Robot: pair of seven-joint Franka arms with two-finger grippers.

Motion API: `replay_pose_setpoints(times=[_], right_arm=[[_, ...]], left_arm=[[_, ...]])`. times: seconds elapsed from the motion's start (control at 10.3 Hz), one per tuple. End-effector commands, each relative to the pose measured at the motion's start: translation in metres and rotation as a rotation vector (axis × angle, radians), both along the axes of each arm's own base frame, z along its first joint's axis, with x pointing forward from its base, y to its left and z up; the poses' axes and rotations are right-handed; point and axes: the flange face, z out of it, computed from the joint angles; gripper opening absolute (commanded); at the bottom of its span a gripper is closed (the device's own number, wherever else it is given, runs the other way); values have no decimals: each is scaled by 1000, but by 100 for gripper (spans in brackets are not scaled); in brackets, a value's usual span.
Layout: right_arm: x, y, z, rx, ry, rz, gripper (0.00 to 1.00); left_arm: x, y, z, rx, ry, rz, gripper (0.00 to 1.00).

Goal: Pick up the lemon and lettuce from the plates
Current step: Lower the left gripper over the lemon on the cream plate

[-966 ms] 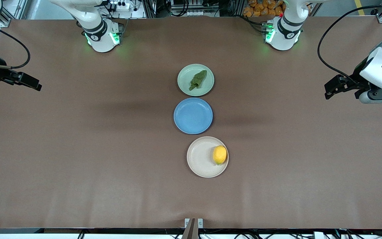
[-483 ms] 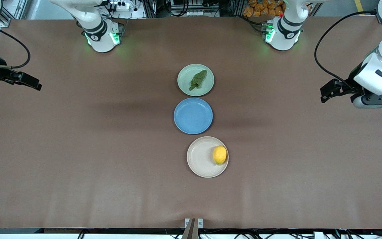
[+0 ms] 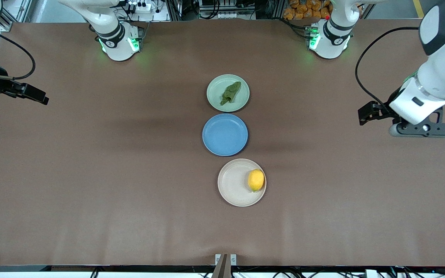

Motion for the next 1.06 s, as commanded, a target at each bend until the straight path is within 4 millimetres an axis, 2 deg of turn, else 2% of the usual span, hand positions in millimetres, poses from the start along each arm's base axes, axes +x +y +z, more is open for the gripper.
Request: replay_pose_setpoints(times=[0.0,0.29,0.58,0.77,0.97], right_arm=[[-6,-3,4,0,4,0,100],[-13,7,-3,66,70,-1,100],[-19,17,-9,113,119,1,100],[-22,41,-13,102,144,8,100],[-25,77,-14,73,153,-28,100]], left_arm=[[15,-10,-14,-54,28,-2,100],[31,-50,-48,-129,49,-11,100],[46,-103,-97,-134,47,48,100],[55,-132,-135,-147,26,100,100],[63,-157,-173,-166,-6,127,100]])
